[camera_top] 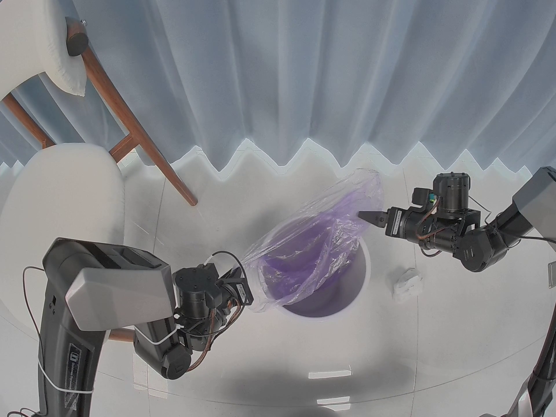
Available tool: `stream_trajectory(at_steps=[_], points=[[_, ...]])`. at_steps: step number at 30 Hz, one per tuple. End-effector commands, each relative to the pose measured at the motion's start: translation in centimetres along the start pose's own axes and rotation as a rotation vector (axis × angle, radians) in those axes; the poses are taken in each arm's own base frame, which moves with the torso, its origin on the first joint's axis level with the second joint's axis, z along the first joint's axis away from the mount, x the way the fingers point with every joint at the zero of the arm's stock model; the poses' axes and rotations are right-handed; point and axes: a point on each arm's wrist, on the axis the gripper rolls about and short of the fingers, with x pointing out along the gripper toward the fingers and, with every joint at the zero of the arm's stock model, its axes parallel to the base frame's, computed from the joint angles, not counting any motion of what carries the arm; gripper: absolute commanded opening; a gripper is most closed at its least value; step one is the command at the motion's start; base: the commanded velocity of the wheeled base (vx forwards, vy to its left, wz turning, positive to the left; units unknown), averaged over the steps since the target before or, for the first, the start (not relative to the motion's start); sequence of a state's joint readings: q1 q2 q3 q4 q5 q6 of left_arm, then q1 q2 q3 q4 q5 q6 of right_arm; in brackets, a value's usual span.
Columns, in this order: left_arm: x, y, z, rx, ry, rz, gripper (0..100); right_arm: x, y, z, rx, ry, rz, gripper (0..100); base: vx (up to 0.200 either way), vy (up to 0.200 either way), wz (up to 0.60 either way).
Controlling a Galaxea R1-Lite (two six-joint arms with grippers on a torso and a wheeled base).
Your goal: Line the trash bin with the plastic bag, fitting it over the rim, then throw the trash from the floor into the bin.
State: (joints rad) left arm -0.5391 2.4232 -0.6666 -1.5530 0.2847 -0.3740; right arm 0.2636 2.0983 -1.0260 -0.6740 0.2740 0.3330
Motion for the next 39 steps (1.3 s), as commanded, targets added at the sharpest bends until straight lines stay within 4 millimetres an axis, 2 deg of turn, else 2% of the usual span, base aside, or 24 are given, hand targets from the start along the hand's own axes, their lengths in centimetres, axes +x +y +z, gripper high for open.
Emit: stream_trajectory(at_steps=[1,4,5,14,17,23,24,25,31,33,37,38,39], points=[[0.0,-0.1,0.1,0.000,-0.004,-0.002,0,0.4,0.7,-0.4,0.002,0.007,0.008,100,0.000,0.000,0.00],[-0.1,-0.2,0.3,-0.001,-0.007,-0.005,0,0.6,1.0,-0.7,0.024,0.012,0.000,100,0.000,0.000,0.00],[-0.2,-0.3,0.3,0.000,-0.006,-0.008,0,0.6,1.0,-0.7,0.038,0.013,-0.004,0,0.000,0.000,0.00],[-0.7,-0.4,0.1,0.007,0.009,-0.011,0,0.7,1.6,-0.9,0.089,0.005,0.009,0,0.000,0.000,0.00],[-1.1,-0.4,0.8,0.005,0.000,-0.013,0,0.4,1.4,-0.9,0.084,-0.028,-0.011,0,0.000,0.000,0.00],[-2.6,0.1,1.6,0.059,0.012,-0.001,0,-1.1,-0.5,-1.5,0.090,-0.023,-0.080,0,0.000,0.000,0.00],[-3.5,0.4,1.6,0.096,0.033,0.008,0,-2.6,-1.5,-1.9,0.069,-0.009,-0.114,0,0.000,0.000,0.00],[-3.7,0.5,1.6,0.103,0.040,0.010,0,-3.0,-1.8,-2.0,0.064,-0.005,-0.124,0,0.000,0.000,0.00],[-4.9,0.8,-0.3,0.143,0.129,0.013,0,-5.1,-3.9,-4.0,0.039,0.060,-0.164,0,0.000,0.000,0.00],[-5.2,0.9,-1.8,0.171,0.183,0.014,0,-5.5,-4.4,-5.4,0.018,0.087,-0.157,0,0.000,0.000,0.00],[-5.2,1.3,-4.4,0.208,0.260,0.022,0,-5.2,-5.3,-8.1,0.008,0.138,-0.166,0,0.000,0.000,0.00],[-5.2,1.3,-4.4,0.208,0.260,0.022,0,-5.2,-5.3,-8.1,0.008,0.138,-0.166,0,0.000,0.000,0.00],[-5.0,1.6,-5.2,0.216,0.283,0.030,0,-4.8,-5.7,-9.4,0.004,0.154,-0.166,0,0.000,0.000,0.00]])
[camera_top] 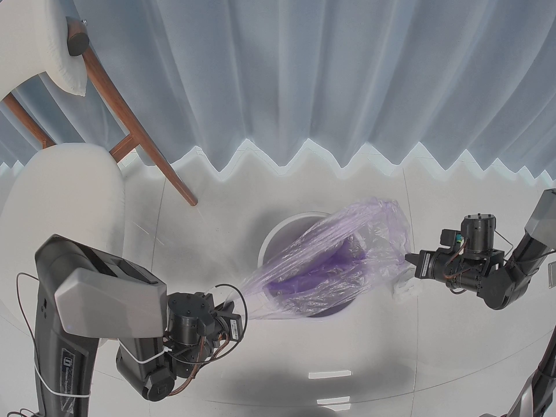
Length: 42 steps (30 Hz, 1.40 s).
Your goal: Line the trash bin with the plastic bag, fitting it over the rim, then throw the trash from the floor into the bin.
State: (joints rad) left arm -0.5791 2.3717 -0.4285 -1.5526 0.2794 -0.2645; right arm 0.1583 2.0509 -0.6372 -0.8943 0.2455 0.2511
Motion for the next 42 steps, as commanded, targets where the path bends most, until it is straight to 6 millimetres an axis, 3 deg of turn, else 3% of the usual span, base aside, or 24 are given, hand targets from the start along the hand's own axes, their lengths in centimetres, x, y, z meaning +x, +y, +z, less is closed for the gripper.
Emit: stream_trajectory(at_steps=[1,7,11,17,24,31,32,34,37,40,42], points=[[0.5,0.2,-3.4,0.045,0.109,0.014,0,0.9,-1.4,-3.9,-0.001,0.091,-0.020,0,0.000,0.000,0.00],[0.7,0.4,-4.0,0.051,0.126,0.020,0,2.3,-2.6,-6.9,-0.031,0.113,-0.025,0,0.000,0.000,0.00],[0.9,0.6,-5.0,0.061,0.154,0.030,0,3.0,-2.9,-7.5,-0.043,0.106,-0.022,0,0.000,0.000,0.00],[1.1,0.6,-4.9,0.058,0.148,0.029,0,3.4,-2.7,-7.3,-0.053,0.090,-0.017,0,0.000,0.000,0.00],[3.0,1.2,-3.6,0.023,0.064,0.078,0,4.2,-2.6,-4.8,-0.076,-0.044,0.002,0,0.000,0.000,0.00],[4.2,1.2,-3.0,0.013,0.014,0.109,0,4.8,-2.6,-4.7,-0.103,-0.140,-0.001,0,0.000,0.000,0.00],[4.2,1.2,-3.0,0.013,0.012,0.108,0,4.7,-2.6,-4.6,-0.108,-0.164,0.003,100,0.000,0.000,0.00],[4.1,1.0,-2.8,0.013,0.007,0.103,0,4.6,-2.5,-4.2,-0.115,-0.205,0.011,100,0.000,0.000,0.00],[3.8,0.8,-2.5,0.011,-0.001,0.095,0,2.5,-3.2,-5.0,-0.143,-0.204,0.006,100,0.000,0.000,0.00],[3.4,0.2,-1.5,0.005,-0.027,0.076,0,-0.5,-3.8,-5.4,-0.289,-0.157,0.066,100,0.000,0.000,0.00],[3.4,0.2,-1.5,0.005,-0.028,0.075,0,-0.6,-3.8,-5.4,-0.297,-0.156,0.070,100,0.000,0.000,0.00]])
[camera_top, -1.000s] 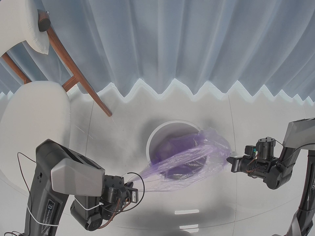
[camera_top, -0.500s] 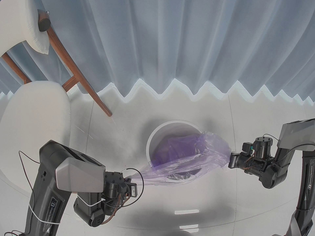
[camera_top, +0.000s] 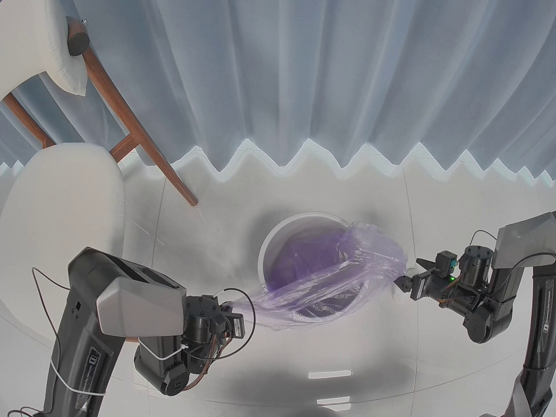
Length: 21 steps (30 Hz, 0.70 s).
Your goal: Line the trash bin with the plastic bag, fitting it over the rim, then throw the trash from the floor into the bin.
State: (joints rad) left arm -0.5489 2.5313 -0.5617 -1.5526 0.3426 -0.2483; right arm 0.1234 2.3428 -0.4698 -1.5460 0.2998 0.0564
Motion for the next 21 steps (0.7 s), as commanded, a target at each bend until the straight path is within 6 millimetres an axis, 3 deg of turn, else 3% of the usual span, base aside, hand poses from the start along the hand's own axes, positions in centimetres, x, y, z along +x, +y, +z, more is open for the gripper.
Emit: stream_trajectory(at_steps=[1,2,3,7,9,12,21], points=[[-0.6,-0.6,1.1,-0.009,-0.032,-0.020,0,-3.1,-0.6,0.0,-0.062,0.027,0.028,100,0.000,0.000,0.00],[-0.8,-0.8,1.6,-0.015,-0.046,-0.027,0,-5.1,-0.7,0.4,-0.173,0.022,0.130,100,0.000,0.000,0.00],[-0.9,-0.7,1.7,-0.015,-0.048,-0.026,0,-5.5,-0.6,0.6,-0.201,0.009,0.171,100,0.000,0.000,0.00],[-0.9,-0.8,1.8,-0.014,-0.050,-0.028,0,-5.6,-0.7,0.9,-0.253,-0.008,0.202,100,0.000,0.000,0.00],[-1.1,-0.9,2.2,-0.018,-0.063,-0.031,0,-5.8,-0.5,0.9,-0.401,-0.035,0.267,100,0.000,0.000,0.00],[-1.1,-1.0,2.5,-0.021,-0.070,-0.033,0,-6.2,0.0,1.3,-0.419,-0.060,0.336,100,0.000,0.000,0.00],[-1.3,-1.0,2.7,-0.023,-0.075,-0.036,0,-2.9,3.2,4.6,-0.537,-0.217,0.438,100,0.000,0.000,0.00]])
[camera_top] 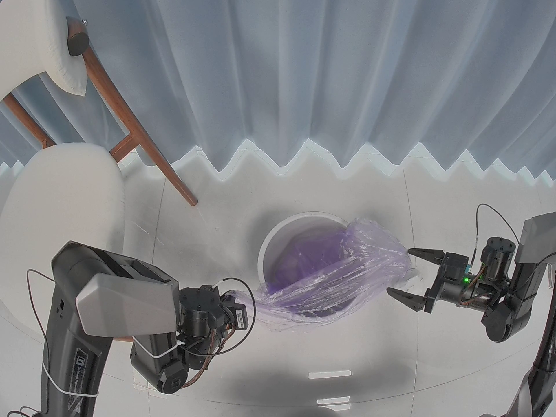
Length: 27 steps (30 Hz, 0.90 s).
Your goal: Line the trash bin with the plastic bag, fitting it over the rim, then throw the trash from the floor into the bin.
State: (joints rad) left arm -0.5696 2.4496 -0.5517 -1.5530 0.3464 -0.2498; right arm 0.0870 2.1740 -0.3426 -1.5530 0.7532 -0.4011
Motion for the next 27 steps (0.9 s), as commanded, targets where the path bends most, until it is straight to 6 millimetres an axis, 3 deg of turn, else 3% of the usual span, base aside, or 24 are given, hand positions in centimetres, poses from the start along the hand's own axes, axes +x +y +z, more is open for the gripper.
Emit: stream_trajectory(at_steps=[1,8,17,25,26,27], points=[[-0.1,-0.1,0.3,-0.004,-0.011,-0.004,0,2.4,0.1,2.5,-0.096,-0.089,0.004,100,0.000,0.000,0.00],[-0.1,-0.1,0.4,-0.005,-0.012,-0.004,0,3.6,-0.7,4.0,-0.152,-0.141,-0.023,100,0.000,0.000,0.00],[0.2,0.1,-0.3,0.000,0.006,0.004,0,2.3,-0.1,3.5,-0.151,-0.106,-0.005,100,0.000,0.000,0.00],[0.2,0.2,-0.8,0.003,0.019,0.010,0,2.7,1.2,3.7,-0.197,-0.097,0.039,100,0.000,0.000,0.00],[0.1,0.2,-0.8,0.006,0.025,0.009,100,2.6,1.5,3.4,-0.190,-0.084,0.046,100,0.000,0.000,0.00],[-0.1,0.3,-0.8,0.008,0.029,0.010,100,2.4,1.7,3.3,-0.188,-0.078,0.049,100,0.000,0.000,0.00]])
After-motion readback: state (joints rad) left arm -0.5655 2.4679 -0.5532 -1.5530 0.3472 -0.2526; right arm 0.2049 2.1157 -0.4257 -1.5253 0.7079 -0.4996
